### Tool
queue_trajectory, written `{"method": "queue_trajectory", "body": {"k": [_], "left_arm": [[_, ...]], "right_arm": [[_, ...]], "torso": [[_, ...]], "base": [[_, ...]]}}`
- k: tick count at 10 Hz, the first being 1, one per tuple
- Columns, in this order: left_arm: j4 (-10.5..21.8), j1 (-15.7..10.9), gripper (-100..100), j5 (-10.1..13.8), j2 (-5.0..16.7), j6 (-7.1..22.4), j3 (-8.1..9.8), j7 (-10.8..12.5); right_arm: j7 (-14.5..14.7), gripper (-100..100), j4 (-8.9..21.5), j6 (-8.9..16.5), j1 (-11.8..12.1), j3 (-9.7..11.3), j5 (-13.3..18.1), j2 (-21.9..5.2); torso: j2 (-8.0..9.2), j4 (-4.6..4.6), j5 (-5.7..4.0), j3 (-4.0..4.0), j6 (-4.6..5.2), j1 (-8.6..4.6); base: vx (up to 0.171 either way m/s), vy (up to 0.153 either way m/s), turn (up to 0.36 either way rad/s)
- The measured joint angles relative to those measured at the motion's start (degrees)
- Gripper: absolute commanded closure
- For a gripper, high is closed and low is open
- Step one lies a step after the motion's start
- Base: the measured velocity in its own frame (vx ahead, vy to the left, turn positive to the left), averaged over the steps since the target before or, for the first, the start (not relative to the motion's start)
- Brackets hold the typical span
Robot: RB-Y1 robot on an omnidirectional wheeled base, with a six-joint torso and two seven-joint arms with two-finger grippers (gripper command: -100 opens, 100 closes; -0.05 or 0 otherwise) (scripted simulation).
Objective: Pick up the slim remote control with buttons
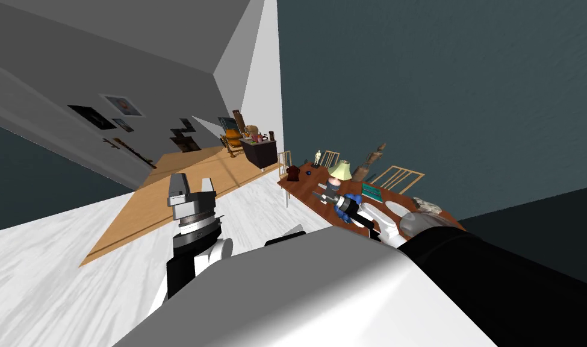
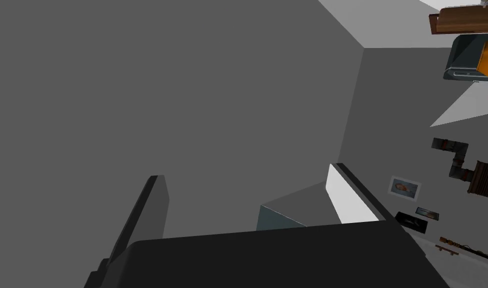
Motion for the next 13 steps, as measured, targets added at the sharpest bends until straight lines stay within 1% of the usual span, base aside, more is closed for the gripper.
{"method": "queue_trajectory", "body": {"k": [1, 2, 3, 4, 5, 6, 7, 8, 9, 10, 11, 12, 13], "left_arm": [[0.00, -0.01, 0, 0.00, 0.00, 0.00, 0.00, 0.00], [0.00, 0.00, 0, 0.00, 0.00, 0.00, 0.00, 0.00], [0.00, -0.01, 0, 0.00, 0.00, 0.00, -0.01, 0.00], [0.00, 0.00, 0, 0.00, 0.00, 0.00, 0.00, 0.00], [0.00, -0.01, 0, 0.00, 0.00, 0.00, 0.00, 0.00], [0.00, 0.00, 0, 0.00, 0.00, 0.00, 0.00, 0.00], [0.00, -0.01, 0, 0.00, 0.00, 0.00, 0.00, 0.00], [0.00, 0.01, 0, 0.00, 0.00, 0.00, 0.01, 0.00], [0.00, 0.00, 0, 0.00, 0.00, 0.00, 0.00, 0.00], [0.00, 0.00, 0, 0.00, 0.00, 0.00, 0.00, 0.00], [0.00, 0.00, 0, 0.00, 0.00, 0.00, 0.00, 0.00], [0.00, 0.01, 0, 0.00, 0.00, 0.00, 0.01, 0.00], [0.00, 0.00, 0, 0.00, 0.00, 0.00, 0.00, 0.00]], "right_arm": [[0.71, -100, 1.74, -0.65, -0.05, -0.03, 1.42, -1.38], [1.27, -100, 2.47, -0.79, -0.20, 0.40, 3.13, -1.88], [1.79, -100, 3.77, -0.73, -0.50, 0.92, 4.81, -3.27], [2.21, -100, 4.34, -0.59, -0.58, 1.36, 6.64, -3.84], [2.81, -100, 5.29, -0.54, -0.46, 1.84, 8.50, -5.09], [3.45, -100, 6.92, -1.26, -0.80, 1.72, 9.86, -5.74], [4.34, -100, 8.16, -1.65, -0.45, 2.16, 11.55, -6.75], [4.59, -100, 8.84, -1.54, -0.80, 2.60, 13.32, -7.58], [5.00, -100, 10.54, -1.78, -1.50, 3.20, 15.00, -8.94], [5.31, -100, 11.19, -1.86, -1.39, 3.45, 16.75, -9.66], [5.99, -100, 12.24, -1.87, -1.32, 4.21, 18.67, -10.62], [6.86, -100, 13.98, -2.40, -1.68, 4.47, 20.19, -11.00], [7.96, -100, 16.35, -2.97, -2.34, 5.39, 21.99, -11.72]], "torso": [[-0.01, 0.00, 0.00, 0.00, -0.04, 0.00], [0.01, 0.00, 0.00, 0.01, -0.01, 0.00], [-0.03, 0.00, 0.00, -0.01, -0.06, 0.00], [-0.01, 0.00, 0.00, 0.00, 0.02, -0.02], [-0.02, 0.00, 0.00, -0.01, -0.05, -0.01], [0.00, 0.00, -0.01, 0.00, 0.02, -0.04], [-0.01, 0.00, -0.01, 0.00, -0.04, -0.03], [0.00, 0.00, -0.01, 0.00, 0.03, -0.05], [-0.01, 0.00, -0.01, 0.00, -0.03, -0.04], [0.02, 0.00, -0.01, 0.01, 0.03, -0.04], [0.01, 0.00, -0.01, 0.01, -0.02, -0.05], [0.03, 0.01, -0.02, 0.02, 0.04, -0.07], [0.01, 0.00, -0.02, 0.01, -0.01, -0.09]], "base": [[0.016, 0.007, 0.177], [0.023, 0.010, 0.328], [0.022, -0.001, 0.136], [0.023, 0.007, 0.278], [0.020, -0.002, 0.127], [0.021, -0.001, 0.298], [0.018, -0.009, 0.121], [0.019, -0.002, 0.211], [0.015, -0.008, 0.145], [0.014, -0.008, 0.275], [0.012, -0.014, 0.118], [0.014, -0.016, 0.229], [0.010, -0.019, 0.123]]}}
